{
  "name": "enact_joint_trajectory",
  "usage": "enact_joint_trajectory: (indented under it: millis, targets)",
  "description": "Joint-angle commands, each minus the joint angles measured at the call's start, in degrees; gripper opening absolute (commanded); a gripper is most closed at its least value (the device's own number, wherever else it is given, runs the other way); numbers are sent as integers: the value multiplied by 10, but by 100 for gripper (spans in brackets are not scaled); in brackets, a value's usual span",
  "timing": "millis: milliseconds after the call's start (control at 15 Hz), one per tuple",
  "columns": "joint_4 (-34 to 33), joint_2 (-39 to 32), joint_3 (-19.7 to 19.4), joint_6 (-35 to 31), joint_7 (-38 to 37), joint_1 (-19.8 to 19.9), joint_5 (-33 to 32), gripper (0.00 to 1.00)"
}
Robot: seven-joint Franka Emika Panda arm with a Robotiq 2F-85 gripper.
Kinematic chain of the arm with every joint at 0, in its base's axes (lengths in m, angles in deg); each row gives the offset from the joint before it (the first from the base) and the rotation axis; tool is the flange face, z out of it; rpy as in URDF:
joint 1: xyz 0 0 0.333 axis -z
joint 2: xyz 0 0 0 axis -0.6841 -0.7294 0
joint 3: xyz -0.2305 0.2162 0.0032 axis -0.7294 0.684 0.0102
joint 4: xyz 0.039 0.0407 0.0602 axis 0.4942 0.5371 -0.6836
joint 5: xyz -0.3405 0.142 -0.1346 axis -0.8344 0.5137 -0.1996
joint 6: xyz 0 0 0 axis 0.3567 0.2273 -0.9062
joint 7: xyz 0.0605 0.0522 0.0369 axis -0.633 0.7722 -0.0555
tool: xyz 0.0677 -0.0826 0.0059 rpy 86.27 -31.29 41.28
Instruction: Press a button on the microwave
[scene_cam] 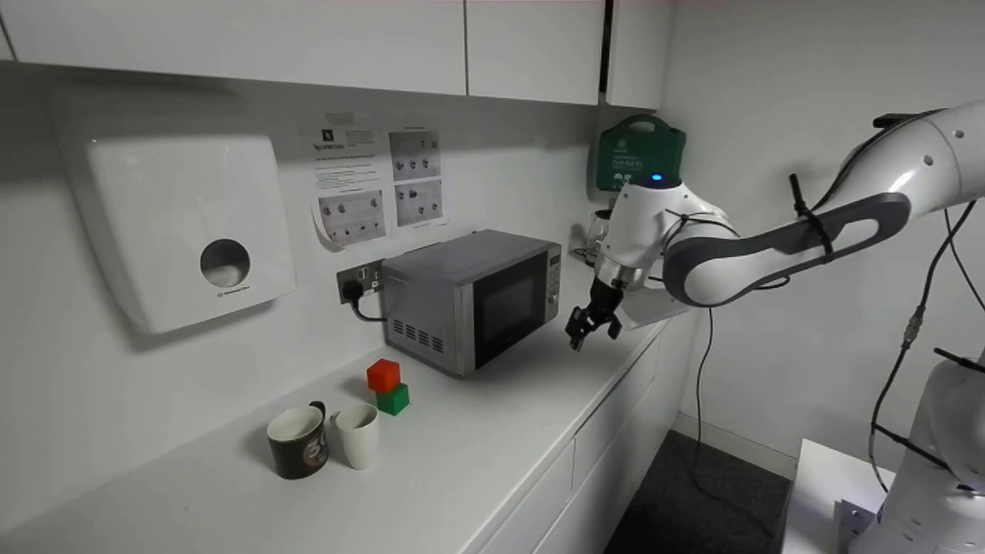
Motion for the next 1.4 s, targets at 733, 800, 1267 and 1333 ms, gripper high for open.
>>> enact_joint_trajectory:
  millis: [733,800,1267,1333]
  targets:
    - [-40,-113,-161,-50,-44,3,-6,100]
    - [-41,-115,-165,-60,-50,3,-3,100]
    - [-52,-118,-191,-75,-124,11,-33,100]
    - [-54,-116,-194,-75,-132,13,-36,100]
